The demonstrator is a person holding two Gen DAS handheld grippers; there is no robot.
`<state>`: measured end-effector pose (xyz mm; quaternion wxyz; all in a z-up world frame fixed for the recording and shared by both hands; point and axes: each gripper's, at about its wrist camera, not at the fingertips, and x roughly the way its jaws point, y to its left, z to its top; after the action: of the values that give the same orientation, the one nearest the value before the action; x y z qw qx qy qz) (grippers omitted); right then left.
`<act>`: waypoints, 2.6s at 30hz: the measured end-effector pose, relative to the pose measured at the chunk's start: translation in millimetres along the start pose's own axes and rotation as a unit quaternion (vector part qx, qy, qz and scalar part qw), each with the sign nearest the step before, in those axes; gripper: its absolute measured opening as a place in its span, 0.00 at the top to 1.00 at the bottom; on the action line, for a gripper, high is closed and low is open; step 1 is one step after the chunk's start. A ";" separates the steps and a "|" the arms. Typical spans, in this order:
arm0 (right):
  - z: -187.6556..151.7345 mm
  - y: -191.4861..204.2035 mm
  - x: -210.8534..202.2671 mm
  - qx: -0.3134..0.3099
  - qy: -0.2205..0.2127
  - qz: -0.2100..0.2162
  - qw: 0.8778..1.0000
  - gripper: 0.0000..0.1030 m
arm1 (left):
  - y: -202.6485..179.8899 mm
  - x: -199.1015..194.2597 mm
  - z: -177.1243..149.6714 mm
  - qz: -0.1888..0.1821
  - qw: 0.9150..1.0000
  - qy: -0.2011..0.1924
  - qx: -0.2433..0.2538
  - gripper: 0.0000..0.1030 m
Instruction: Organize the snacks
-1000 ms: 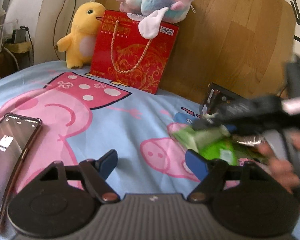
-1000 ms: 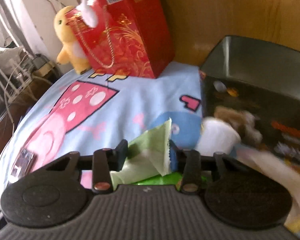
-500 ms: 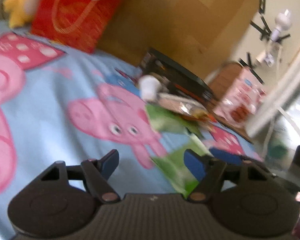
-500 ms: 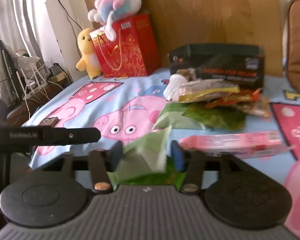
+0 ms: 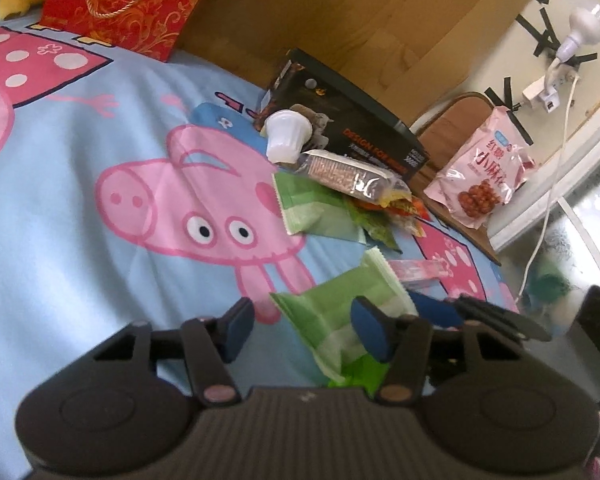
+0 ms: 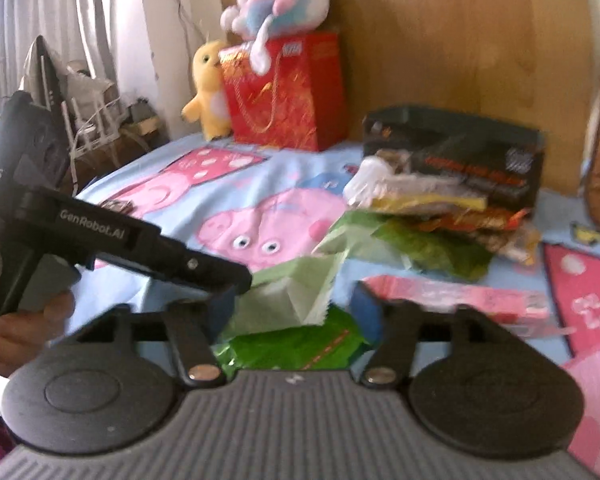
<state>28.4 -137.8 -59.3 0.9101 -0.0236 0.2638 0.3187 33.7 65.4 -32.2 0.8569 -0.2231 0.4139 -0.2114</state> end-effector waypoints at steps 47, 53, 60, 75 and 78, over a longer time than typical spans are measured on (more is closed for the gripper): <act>16.0 -113.9 -42.2 0.161 -0.110 -0.033 0.980 0.55 | -56.7 59.3 101.1 -0.027 0.997 -0.031 0.071 0.35; 38.5 -115.5 -10.9 0.187 -0.073 -0.010 0.980 0.59 | -44.3 91.7 100.1 -0.024 0.999 0.015 0.018 0.45; 6.3 -87.9 -30.2 0.151 -0.012 0.018 0.988 0.78 | -63.0 78.3 44.1 -0.068 0.993 0.065 0.066 0.46; 53.7 -196.7 -49.6 0.349 -0.156 -0.087 0.920 0.40 | -27.9 88.3 184.5 0.118 0.985 -0.118 0.043 0.21; 67.3 -214.5 -16.2 0.374 -0.135 -0.085 0.914 0.40 | -26.5 119.4 190.6 0.115 0.990 -0.075 0.035 0.35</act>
<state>176.1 -303.4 -20.2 0.9029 0.3395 0.2355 0.1187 250.1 18.1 15.5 0.9114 -0.1593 0.3638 -0.1081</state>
